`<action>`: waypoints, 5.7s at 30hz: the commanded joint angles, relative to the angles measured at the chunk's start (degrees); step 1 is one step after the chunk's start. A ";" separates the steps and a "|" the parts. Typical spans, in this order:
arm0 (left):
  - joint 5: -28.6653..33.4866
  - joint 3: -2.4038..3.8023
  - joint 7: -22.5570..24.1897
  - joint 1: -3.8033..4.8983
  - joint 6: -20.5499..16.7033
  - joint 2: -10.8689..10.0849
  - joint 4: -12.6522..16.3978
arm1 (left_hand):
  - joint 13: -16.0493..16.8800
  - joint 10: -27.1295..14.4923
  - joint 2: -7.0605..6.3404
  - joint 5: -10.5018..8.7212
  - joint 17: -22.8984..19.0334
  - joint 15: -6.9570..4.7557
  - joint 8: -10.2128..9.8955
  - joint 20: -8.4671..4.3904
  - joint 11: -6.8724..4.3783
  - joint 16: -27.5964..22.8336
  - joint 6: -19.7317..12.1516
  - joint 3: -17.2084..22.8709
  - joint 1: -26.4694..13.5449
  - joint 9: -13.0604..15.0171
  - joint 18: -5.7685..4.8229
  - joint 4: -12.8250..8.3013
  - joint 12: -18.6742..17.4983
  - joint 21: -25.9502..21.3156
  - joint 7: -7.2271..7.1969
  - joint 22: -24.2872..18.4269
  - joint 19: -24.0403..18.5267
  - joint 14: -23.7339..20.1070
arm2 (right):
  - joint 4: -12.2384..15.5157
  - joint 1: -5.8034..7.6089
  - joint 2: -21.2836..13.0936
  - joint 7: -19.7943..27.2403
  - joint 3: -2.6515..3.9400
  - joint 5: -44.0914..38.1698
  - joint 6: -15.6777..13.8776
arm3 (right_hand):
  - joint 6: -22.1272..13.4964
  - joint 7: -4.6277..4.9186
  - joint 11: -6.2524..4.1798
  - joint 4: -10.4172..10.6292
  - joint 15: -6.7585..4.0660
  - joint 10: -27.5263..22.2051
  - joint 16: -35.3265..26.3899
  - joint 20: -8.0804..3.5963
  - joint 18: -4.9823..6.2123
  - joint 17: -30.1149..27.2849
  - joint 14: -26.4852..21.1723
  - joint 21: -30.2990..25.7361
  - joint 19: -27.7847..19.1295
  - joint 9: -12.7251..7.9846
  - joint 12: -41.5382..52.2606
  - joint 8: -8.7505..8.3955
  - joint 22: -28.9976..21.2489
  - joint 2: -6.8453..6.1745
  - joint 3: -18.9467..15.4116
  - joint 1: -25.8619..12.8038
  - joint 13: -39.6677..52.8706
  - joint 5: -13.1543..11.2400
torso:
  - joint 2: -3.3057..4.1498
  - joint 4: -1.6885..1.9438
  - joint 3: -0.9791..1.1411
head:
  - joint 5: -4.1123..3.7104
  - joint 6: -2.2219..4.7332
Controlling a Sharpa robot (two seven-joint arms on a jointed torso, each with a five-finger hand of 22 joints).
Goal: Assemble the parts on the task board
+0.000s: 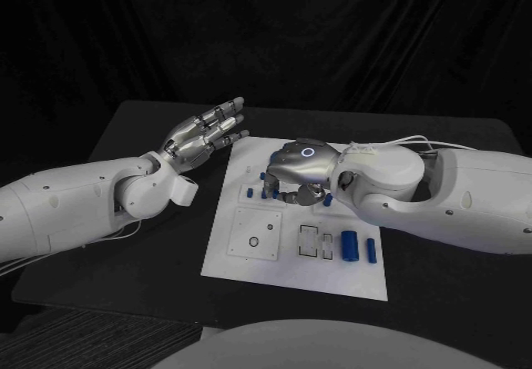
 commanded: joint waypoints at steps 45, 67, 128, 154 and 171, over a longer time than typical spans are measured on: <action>0.24 0.07 -0.11 -0.14 1.74 0.04 -0.20 | -0.06 -0.23 0.59 1.46 -0.04 0.51 0.25 0.06 0.62 0.10 0.42 0.02 1.02 0.07 0.11 0.05 0.45 -0.06 0.50 -0.46 -0.35 -0.21 | -0.78 -5.56 0.76 -0.16 0.03 -4.06 -1.14 | -0.09 0.19 0.13 -0.41 0.58 1.19 -0.06 0.34 0.88 0.15 1.27 -0.05 -0.15 -0.09 0.34 -0.59 9.17 -0.36 0.64 0.04 0.17 0.35 | -0.67 0.03 -0.06 | 1.36 0.00; 0.24 0.07 -0.25 -0.19 2.25 0.37 -0.62 | -0.11 -0.53 0.52 1.62 -0.08 0.50 0.21 0.02 0.34 0.01 0.21 -0.07 1.09 0.04 0.11 0.09 0.41 -0.12 0.47 -0.67 -0.43 -0.31 | -2.16 -7.10 2.30 -0.21 0.03 -4.06 -1.42 | -0.08 0.23 0.08 -0.65 0.56 1.64 -0.09 0.36 0.90 0.09 1.25 -0.07 -0.19 -0.12 0.59 -0.74 9.15 -0.45 0.74 0.00 0.27 0.34 | -0.68 0.14 -0.09 | 1.50 0.00; 0.24 0.07 -1.26 -1.24 3.52 0.79 -2.06 | -0.13 -0.83 0.86 2.04 -0.09 0.39 0.20 0.03 -0.05 -0.02 0.02 0.01 1.27 0.03 0.13 0.24 0.47 -0.08 0.83 -0.55 -0.28 -0.37 | -2.70 -9.14 1.98 -1.25 0.03 -4.06 0.05 | -7.02 -2.21 0.31 -0.83 -0.20 -1.36 -1.07 -0.08 1.31 -1.26 0.53 -1.81 -1.14 -2.04 -0.47 -4.29 8.65 -1.34 1.37 -2.28 -0.03 -2.56 | -0.70 0.16 -0.10 | 1.81 0.00; 0.24 0.07 -1.34 -1.45 3.82 0.49 -2.17 | -0.16 -1.03 1.10 2.08 -0.10 0.51 0.18 0.13 -0.16 -0.05 -0.10 0.09 1.33 0.02 0.13 0.33 0.44 -0.08 0.97 -0.63 -0.25 -0.40 | -2.32 -7.68 -1.50 -1.38 0.03 -3.84 -4.55 | -12.59 -5.72 0.67 3.12 -0.29 -7.58 -1.27 -0.10 1.40 -1.70 0.34 -2.99 -1.22 -4.44 -0.48 -2.37 8.45 -2.59 -3.55 -7.62 0.09 -11.23 | -0.69 0.17 -0.11 | 1.85 0.00; 0.24 0.06 -0.91 -1.53 3.04 0.33 -2.27 | -0.21 -1.92 1.18 3.04 -0.09 0.45 0.27 0.20 -1.83 -0.04 0.26 0.23 2.08 0.08 0.14 0.13 0.54 -0.05 1.93 -0.77 0.01 -0.40 | -4.20 0.01 -11.83 -2.18 0.02 3.84 -2.34 | -12.97 -7.57 0.90 11.50 -0.56 -19.13 -3.80 -0.52 1.40 -4.00 1.61 -4.20 0.45 -7.02 -5.74 -3.93 8.16 -5.03 -14.24 -6.97 -4.94 -15.53 | -0.80 0.12 -0.06 | 1.37 0.00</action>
